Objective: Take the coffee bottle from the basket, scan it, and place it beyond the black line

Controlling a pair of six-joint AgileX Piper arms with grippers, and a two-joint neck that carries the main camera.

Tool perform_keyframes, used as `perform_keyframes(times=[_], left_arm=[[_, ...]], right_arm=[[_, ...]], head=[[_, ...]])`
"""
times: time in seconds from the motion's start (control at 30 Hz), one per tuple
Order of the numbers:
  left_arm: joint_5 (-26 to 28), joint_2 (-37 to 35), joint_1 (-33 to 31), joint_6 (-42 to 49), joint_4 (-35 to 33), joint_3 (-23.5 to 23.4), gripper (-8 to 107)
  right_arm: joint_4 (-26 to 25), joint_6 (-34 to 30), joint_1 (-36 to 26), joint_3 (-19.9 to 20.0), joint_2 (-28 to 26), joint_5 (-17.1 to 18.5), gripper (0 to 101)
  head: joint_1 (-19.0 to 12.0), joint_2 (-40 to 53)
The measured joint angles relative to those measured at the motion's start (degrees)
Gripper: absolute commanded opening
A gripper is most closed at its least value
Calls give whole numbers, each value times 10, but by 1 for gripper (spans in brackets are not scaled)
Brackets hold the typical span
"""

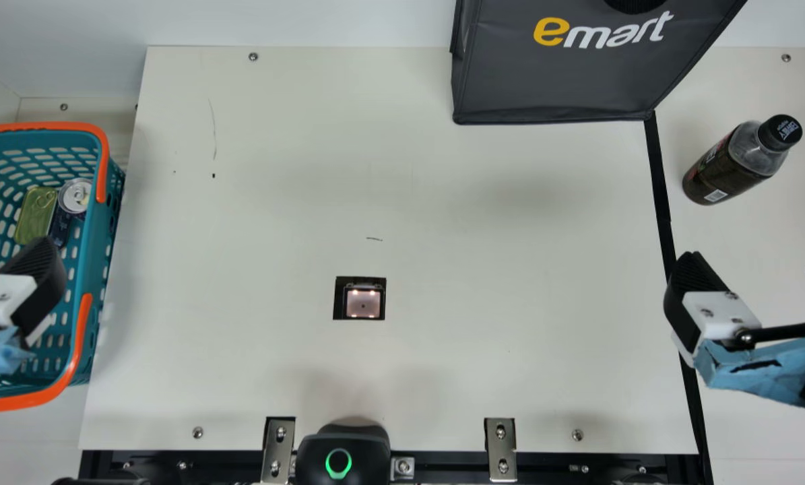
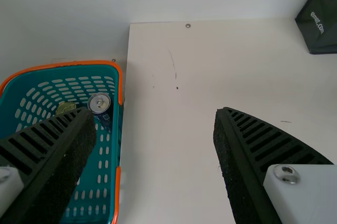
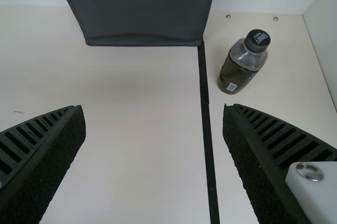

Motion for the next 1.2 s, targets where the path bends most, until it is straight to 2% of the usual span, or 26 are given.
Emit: perform_keyframes(times=[1.2], left_arm=[[0,0,0,0,0,0,90]], right_arm=[[0,0,0,0,0,0,91]], head=[[-1,-1]])
